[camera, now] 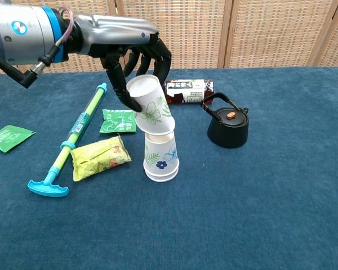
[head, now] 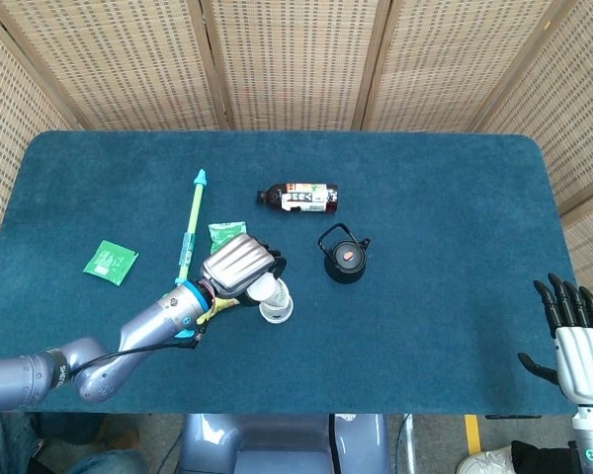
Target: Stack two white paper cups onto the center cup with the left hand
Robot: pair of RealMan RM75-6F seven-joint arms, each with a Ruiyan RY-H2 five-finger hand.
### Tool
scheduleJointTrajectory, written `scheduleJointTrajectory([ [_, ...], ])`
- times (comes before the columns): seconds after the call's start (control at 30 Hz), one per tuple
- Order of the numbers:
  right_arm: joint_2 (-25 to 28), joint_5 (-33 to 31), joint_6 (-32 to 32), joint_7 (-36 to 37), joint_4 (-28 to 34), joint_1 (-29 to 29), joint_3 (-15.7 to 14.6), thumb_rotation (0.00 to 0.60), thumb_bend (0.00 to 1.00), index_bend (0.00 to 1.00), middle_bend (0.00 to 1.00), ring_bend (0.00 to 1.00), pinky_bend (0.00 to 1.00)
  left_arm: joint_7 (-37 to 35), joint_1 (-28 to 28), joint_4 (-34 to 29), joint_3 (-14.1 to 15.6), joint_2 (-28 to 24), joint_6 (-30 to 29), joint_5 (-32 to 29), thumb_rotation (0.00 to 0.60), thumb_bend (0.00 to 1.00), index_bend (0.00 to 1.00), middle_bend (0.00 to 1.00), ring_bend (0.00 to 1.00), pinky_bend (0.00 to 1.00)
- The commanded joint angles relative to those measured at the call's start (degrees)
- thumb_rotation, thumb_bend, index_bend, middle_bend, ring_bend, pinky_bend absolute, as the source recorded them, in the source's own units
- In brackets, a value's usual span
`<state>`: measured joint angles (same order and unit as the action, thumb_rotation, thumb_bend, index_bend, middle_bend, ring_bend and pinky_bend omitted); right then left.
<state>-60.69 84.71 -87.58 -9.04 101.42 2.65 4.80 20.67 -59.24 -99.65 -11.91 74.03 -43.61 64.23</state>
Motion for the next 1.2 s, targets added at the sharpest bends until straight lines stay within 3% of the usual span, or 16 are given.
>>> scheduleJointTrajectory([
  [0.03, -0.06, -0.21, 0.07, 0.13, -0.13, 0.03, 0.09, 0.6, 0.0, 0.0, 0.0, 0.0, 0.0, 0.1, -0.89, 0.59, 0.49, 0.57, 1.3, -2.28, 0.6, 0.11, 0.64, 0.49, 0.52, 0.54],
  [0.23, 0.08, -0.77, 0.7, 0.32, -0.08, 0.17, 0.12, 0.6, 0.0, 0.0, 0.0, 0.0, 0.0, 1.89, -2.3, -0.23, 0.93, -0.23, 1.74, -5.73, 0.6, 0.11, 0.64, 0.49, 0.52, 0.54],
  [0.5, 0.15, -0.82, 0.83, 0.53, 0.02, 0.23, 0.15, 0.6, 0.0, 0.0, 0.0, 0.0, 0.0, 3.03, -3.53, 0.37, 1.63, 1.02, 1.16, -7.54, 0.6, 0.02, 0.59, 0.45, 0.46, 0.47],
  [0.57, 0.3, -1.05, 0.95, 0.91, 0.11, 0.18, 0.15, 0.6, 0.0, 0.0, 0.0, 0.0, 0.0, 3.81, -4.03, 0.53, 2.12, 1.21, 1.44, -8.32, 0.6, 0.01, 0.48, 0.39, 0.39, 0.43],
  [0.7, 0.58, -1.15, 1.04, 1.37, 0.18, 0.17, 0.19, 0.6, 0.0, 0.0, 0.0, 0.0, 0.0, 3.77, -4.31, 0.14, 2.44, 1.36, 1.31, -8.77, 0.6, 0.0, 0.13, 0.2, 0.22, 0.33],
  [0.8, 0.6, -1.2, 1.19, 1.48, 0.19, 0.22, 0.18, 0.6, 0.0, 0.0, 0.0, 0.0, 0.0, 3.14, -4.44, 0.01, 2.42, 1.36, 1.4, -8.91, 0.6, 0.0, 0.01, 0.09, 0.13, 0.3],
  [0.93, 0.69, -1.47, 1.58, 1.58, 0.22, 0.33, 0.19, 0.6, 0.0, 0.0, 0.0, 0.0, 0.0, 2.52, -4.41, 0.32, 2.59, 1.68, 1.14, -8.59, 0.6, 0.0, 0.0, 0.01, 0.05, 0.25],
  [1.07, 0.97, -1.42, 1.61, 2.22, 0.42, 0.27, 0.13, 0.6, 0.0, 0.0, 0.0, 0.0, 0.0, 3.0, -3.71, -1.55, 3.26, 0.12, -0.24, -9.85, 0.6, 0.0, 0.0, 0.0, 0.0, 0.03],
  [1.2, 1.33, -1.12, 1.48, 3.0, 0.61, 0.13, 0.01, 0.6, 0.0, 0.0, 0.0, 0.0, 0.0, 4.46, -0.45, -5.61, 3.82, -2.91, -7.43, -9.58, 0.6, 0.0, 0.0, 0.0, 0.0, 0.0],
])
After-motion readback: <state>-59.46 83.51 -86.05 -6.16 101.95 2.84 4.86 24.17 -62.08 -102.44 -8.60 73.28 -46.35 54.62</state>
